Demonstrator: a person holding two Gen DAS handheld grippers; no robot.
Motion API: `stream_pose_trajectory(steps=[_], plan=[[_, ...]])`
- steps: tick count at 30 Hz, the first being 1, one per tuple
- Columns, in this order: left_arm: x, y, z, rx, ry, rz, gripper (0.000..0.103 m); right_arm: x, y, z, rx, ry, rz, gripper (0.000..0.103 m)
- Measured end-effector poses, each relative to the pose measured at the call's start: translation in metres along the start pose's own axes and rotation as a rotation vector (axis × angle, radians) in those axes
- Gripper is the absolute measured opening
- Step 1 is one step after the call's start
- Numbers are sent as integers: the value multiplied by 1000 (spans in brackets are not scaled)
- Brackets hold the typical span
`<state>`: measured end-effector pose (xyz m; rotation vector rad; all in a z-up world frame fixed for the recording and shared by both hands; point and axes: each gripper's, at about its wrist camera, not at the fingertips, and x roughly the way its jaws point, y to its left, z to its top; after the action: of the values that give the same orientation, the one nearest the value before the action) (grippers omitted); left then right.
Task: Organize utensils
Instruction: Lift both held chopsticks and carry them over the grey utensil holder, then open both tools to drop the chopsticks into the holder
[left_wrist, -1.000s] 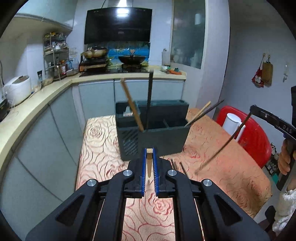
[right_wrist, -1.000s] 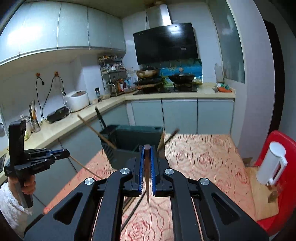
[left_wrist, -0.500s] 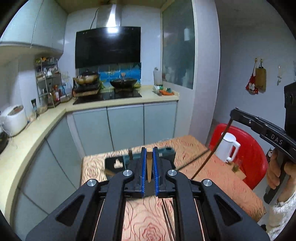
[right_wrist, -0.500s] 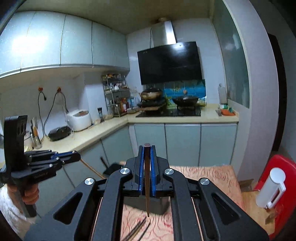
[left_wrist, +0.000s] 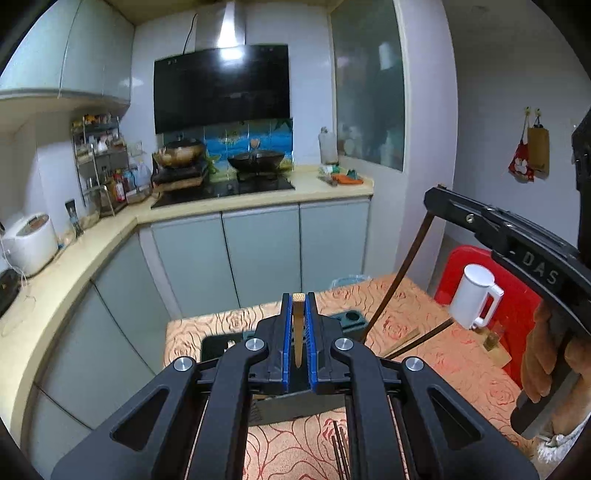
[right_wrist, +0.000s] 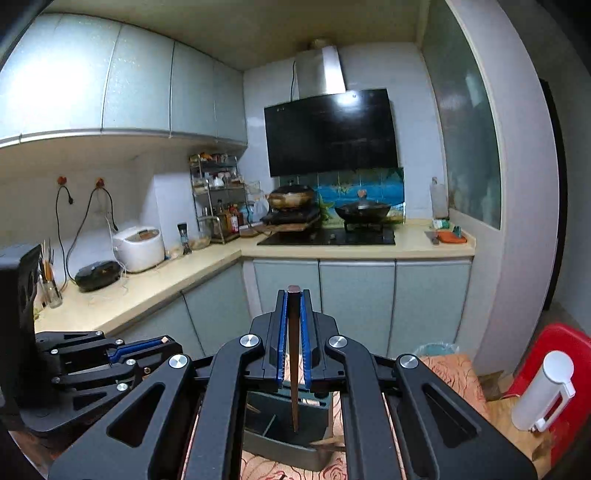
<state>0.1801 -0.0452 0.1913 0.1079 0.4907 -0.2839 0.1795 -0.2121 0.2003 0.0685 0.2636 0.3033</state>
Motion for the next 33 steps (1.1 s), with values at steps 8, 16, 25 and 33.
stream_pose_trajectory(steps=[8, 16, 25, 33], plan=[[35, 10, -29, -13, 71, 25, 7, 19, -5, -35, -14, 93, -25, 8], [44, 15, -43, -21, 103, 33, 7, 28, 2, -56, -41, 148, -12, 8], [39, 14, -44, -21, 95, 39, 7, 28, -1, -59, -29, 163, -8, 10], [30, 15, -44, -27, 75, 51, 37, 24, -2, -58, -29, 151, -11, 28]])
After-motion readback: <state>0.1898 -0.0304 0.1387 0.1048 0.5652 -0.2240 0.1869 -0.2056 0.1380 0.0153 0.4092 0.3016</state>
